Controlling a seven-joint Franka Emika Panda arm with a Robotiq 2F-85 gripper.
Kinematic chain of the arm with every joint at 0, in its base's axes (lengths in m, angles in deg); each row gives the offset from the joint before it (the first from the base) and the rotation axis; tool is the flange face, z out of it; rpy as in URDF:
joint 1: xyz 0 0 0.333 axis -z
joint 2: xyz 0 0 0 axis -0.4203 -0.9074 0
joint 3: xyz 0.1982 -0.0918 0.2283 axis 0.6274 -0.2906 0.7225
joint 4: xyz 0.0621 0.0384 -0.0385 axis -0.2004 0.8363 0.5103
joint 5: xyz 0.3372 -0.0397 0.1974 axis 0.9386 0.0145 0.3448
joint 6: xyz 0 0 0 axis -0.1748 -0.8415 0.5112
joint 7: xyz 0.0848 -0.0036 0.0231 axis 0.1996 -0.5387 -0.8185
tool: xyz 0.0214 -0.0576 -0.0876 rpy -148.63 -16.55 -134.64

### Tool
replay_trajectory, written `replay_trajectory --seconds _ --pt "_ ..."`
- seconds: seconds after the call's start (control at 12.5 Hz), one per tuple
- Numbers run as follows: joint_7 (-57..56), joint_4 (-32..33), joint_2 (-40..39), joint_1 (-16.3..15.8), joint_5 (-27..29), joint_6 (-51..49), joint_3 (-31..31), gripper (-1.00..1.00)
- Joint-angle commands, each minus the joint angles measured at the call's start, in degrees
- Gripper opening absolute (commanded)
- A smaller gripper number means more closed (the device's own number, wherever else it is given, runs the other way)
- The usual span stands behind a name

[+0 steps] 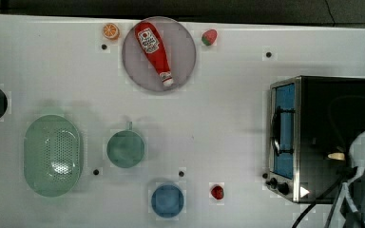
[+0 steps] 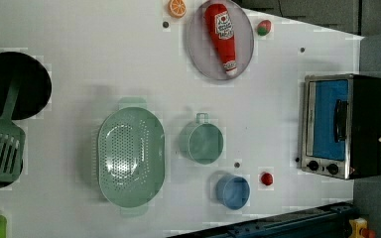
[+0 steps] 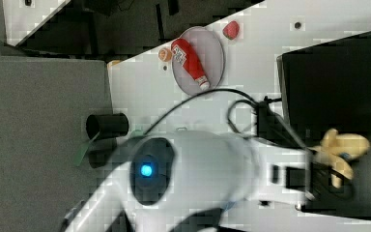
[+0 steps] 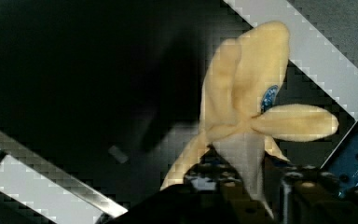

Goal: Pick banana from table and place on oven.

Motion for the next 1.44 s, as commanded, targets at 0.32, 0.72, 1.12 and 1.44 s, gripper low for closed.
replay_trajectory --seconds 0.32,0.72,1.12,1.44 --pt "-4.4 -1.7 1.6 -2.9 0.6 1.1 2.9 0.79" --pt "-1.4 -4.0 5.4 -5.5 0.4 0.7 6.5 1.0" --pt "21.0 -4.9 16.8 -9.6 0.4 -17.6 14.0 1.0" --pt "41.1 -4.6 24.6 -10.4 0.3 -23.5 24.4 1.0"
